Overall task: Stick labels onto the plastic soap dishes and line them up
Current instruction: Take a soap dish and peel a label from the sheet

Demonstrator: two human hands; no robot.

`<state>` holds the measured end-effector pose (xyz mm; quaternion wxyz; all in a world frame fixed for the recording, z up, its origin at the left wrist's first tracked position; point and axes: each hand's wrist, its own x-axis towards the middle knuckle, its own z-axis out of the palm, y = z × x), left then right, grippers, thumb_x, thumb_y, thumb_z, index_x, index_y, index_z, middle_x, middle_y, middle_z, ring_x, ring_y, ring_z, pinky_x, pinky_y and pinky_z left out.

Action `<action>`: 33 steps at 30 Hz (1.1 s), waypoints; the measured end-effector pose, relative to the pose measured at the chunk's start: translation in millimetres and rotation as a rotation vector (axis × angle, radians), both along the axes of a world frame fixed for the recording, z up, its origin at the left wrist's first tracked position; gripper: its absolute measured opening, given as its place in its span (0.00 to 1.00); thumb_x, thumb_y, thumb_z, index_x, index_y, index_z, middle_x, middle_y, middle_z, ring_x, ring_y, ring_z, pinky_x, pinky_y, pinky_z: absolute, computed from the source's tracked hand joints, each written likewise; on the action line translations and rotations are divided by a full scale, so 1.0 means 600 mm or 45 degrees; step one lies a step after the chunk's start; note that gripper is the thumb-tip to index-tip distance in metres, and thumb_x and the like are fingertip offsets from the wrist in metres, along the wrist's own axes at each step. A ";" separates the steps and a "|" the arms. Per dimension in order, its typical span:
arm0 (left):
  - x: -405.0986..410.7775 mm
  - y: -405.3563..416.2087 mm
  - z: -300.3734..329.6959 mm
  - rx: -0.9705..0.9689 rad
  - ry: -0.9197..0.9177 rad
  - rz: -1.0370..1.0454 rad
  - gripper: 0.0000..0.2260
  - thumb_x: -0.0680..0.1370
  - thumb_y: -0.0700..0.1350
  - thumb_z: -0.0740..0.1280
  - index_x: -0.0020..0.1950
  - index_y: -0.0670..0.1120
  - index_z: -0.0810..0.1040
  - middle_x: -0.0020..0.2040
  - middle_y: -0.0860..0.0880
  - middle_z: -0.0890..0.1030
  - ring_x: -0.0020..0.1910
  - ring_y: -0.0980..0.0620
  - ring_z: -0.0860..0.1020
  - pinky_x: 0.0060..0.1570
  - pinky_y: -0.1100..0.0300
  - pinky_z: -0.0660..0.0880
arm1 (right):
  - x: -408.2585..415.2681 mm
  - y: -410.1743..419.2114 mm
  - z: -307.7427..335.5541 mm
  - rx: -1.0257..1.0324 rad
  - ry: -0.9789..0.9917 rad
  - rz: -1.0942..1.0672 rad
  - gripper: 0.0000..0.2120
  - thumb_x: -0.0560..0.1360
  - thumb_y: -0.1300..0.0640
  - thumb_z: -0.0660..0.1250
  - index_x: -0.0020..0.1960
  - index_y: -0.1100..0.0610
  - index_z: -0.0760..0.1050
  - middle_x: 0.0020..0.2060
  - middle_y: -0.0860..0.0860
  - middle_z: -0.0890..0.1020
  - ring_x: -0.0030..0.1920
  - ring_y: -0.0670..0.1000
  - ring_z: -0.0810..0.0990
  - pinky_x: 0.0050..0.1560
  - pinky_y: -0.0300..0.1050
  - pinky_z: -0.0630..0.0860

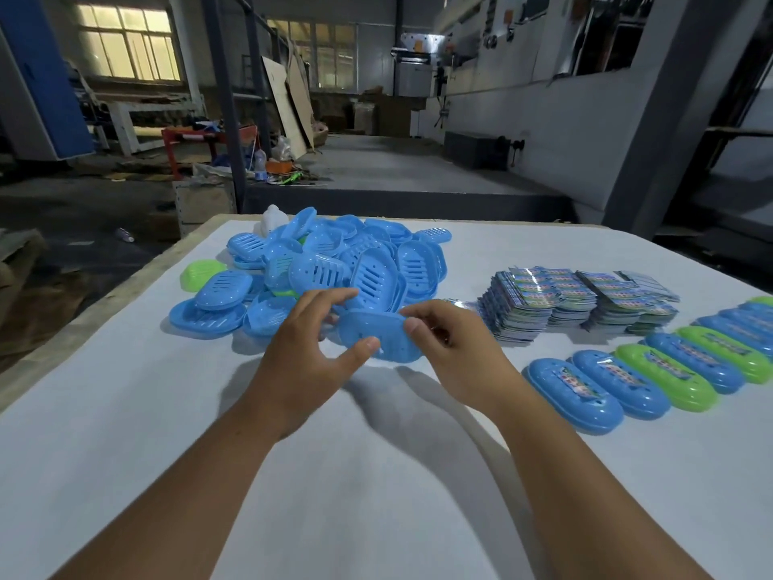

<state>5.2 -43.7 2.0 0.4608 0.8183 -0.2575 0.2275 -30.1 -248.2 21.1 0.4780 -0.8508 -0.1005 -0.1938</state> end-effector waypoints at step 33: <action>0.019 -0.027 -0.031 0.440 -0.034 0.019 0.22 0.71 0.71 0.63 0.48 0.54 0.81 0.48 0.58 0.77 0.51 0.57 0.73 0.52 0.58 0.72 | 0.053 -0.071 -0.023 -0.704 0.387 -0.880 0.06 0.76 0.58 0.62 0.44 0.54 0.78 0.40 0.53 0.81 0.39 0.59 0.75 0.38 0.46 0.68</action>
